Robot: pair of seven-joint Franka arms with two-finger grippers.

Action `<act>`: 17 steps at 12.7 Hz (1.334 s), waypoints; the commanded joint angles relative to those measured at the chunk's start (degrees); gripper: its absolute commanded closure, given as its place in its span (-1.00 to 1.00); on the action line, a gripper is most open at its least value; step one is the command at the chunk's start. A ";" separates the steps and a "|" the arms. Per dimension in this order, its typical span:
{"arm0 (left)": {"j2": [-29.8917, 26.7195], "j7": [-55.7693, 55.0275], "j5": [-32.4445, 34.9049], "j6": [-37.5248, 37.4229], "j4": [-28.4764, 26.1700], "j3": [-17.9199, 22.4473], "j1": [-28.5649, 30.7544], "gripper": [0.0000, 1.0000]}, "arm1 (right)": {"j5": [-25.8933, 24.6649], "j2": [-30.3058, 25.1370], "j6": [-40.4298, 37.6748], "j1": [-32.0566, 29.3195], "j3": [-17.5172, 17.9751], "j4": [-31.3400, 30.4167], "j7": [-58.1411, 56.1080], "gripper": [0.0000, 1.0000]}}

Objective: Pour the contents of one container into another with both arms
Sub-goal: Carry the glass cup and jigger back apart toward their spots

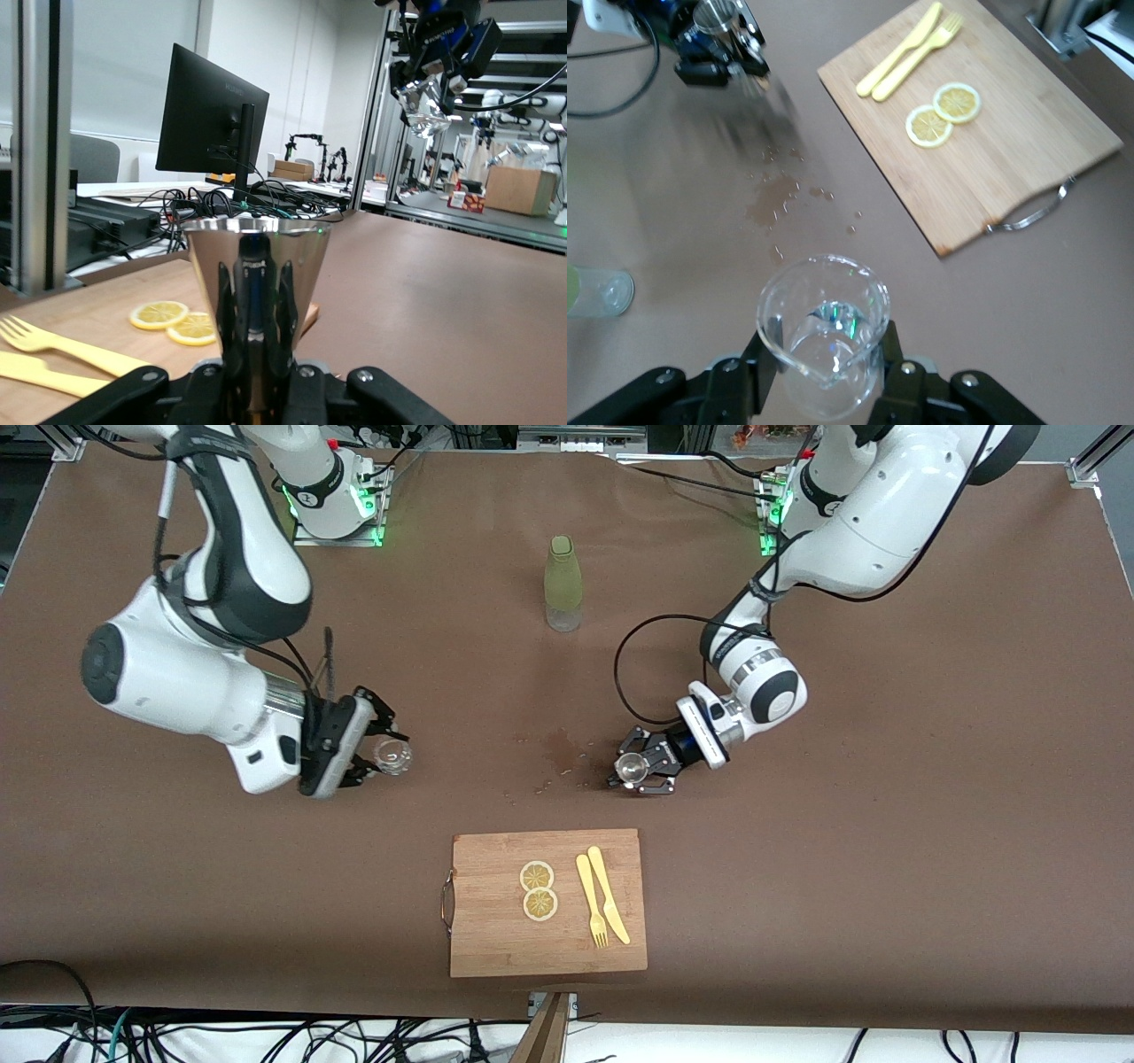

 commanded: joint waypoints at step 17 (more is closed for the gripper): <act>-2.15 -5.95 46.98 -21.39 -2.31 0.60 26.93 1.00 | 32.32 3.78 3.12 -32.38 0.96 -29.65 -68.75 0.60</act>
